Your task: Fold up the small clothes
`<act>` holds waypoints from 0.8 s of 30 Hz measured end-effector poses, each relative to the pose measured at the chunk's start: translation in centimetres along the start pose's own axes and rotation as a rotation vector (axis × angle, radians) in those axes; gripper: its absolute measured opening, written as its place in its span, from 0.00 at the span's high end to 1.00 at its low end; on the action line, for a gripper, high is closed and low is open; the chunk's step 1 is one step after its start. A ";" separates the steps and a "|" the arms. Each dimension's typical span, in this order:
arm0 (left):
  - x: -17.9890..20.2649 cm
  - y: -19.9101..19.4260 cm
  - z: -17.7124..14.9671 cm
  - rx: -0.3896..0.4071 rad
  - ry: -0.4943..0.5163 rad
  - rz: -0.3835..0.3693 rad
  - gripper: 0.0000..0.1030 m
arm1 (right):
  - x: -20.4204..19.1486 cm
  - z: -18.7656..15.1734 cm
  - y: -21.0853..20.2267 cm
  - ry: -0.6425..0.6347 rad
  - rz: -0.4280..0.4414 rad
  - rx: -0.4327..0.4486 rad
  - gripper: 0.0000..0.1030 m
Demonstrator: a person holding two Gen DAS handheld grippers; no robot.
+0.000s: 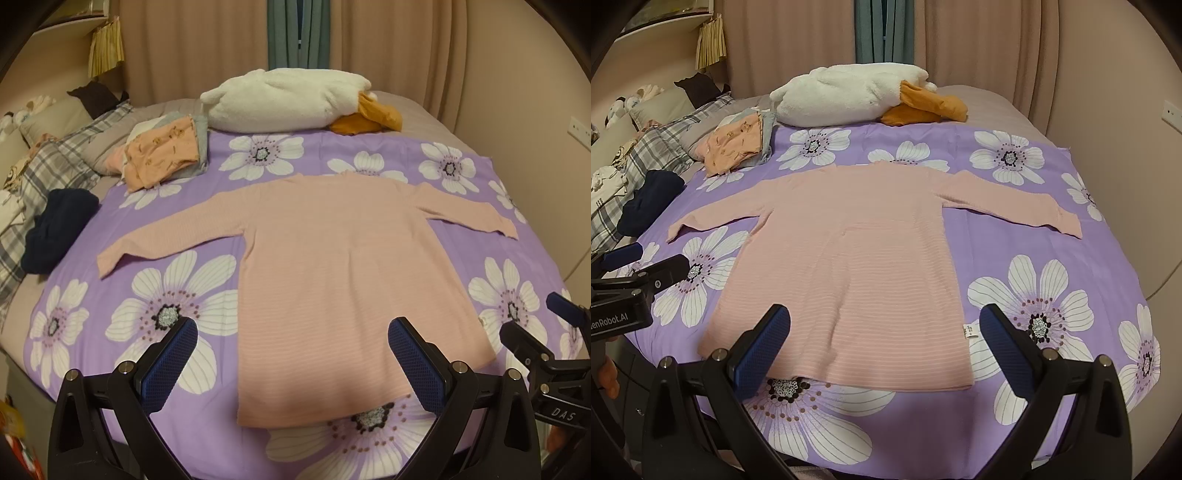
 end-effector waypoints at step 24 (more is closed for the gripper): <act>-0.1 0.1 -0.7 0.000 -0.004 -0.003 0.01 | -0.7 0.2 0.0 -0.013 0.005 0.015 0.00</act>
Point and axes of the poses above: each gripper's, at about its wrist camera, not at the fingertips, and y roughly the way its jaws point, x to its right, z to its top, the point moved 5 cm from there along y, roughly the way its jaws point, and after that the axes turned 12 degrees about z, right-handed, at the moved point
